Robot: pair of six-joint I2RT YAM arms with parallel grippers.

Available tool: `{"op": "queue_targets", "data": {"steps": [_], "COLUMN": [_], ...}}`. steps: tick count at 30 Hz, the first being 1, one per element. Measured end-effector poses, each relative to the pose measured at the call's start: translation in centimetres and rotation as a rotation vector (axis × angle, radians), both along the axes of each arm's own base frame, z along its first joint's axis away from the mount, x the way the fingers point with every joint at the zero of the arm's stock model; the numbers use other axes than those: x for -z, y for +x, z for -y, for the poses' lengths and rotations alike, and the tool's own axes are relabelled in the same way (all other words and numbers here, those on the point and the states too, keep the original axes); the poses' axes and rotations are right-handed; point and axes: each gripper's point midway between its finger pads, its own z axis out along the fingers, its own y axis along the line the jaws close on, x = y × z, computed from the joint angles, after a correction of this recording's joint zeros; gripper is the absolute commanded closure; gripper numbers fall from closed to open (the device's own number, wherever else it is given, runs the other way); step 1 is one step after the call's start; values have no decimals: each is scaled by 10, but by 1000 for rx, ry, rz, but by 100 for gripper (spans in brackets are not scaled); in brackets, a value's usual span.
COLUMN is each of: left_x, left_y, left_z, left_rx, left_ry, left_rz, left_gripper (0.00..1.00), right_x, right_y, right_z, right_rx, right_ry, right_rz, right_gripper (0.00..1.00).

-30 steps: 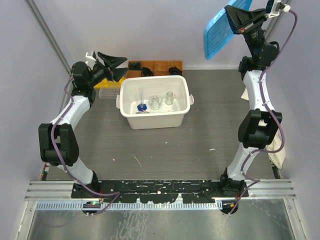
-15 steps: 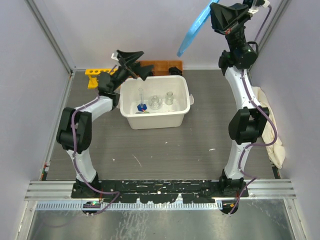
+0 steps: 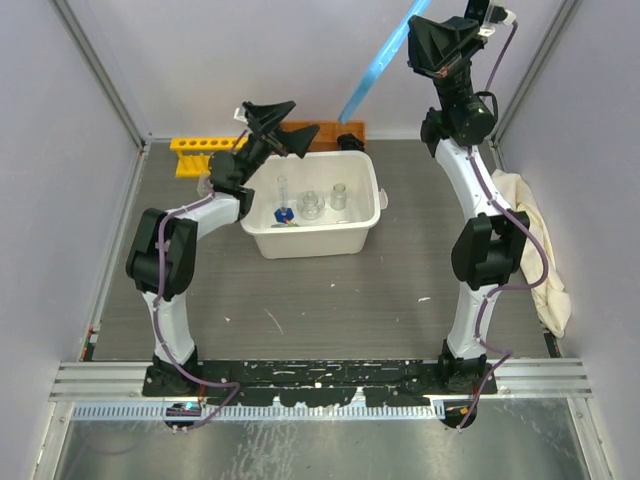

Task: Organize the chemistry lab equipment
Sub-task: Pick up the storage box lid at the center of the board.

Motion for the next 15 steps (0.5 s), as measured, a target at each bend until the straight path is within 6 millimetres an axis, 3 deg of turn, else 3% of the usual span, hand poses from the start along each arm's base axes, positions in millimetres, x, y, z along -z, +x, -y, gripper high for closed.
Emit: {"op": "queue_targets", "data": {"steps": [6, 15], "left_x": [7, 8], "left_y": [1, -17], "left_z": [11, 36], "left_rx": [1, 59], "left_ry": [-21, -26], "left_rz": [-13, -6], "left_gripper": [6, 6], "right_x": [9, -3], "right_y": [10, -8], "right_z": [-2, -6], "right_rx": [-25, -51], "right_ry": [18, 31], "right_rz": [-53, -12], "right_gripper": [99, 99]}}
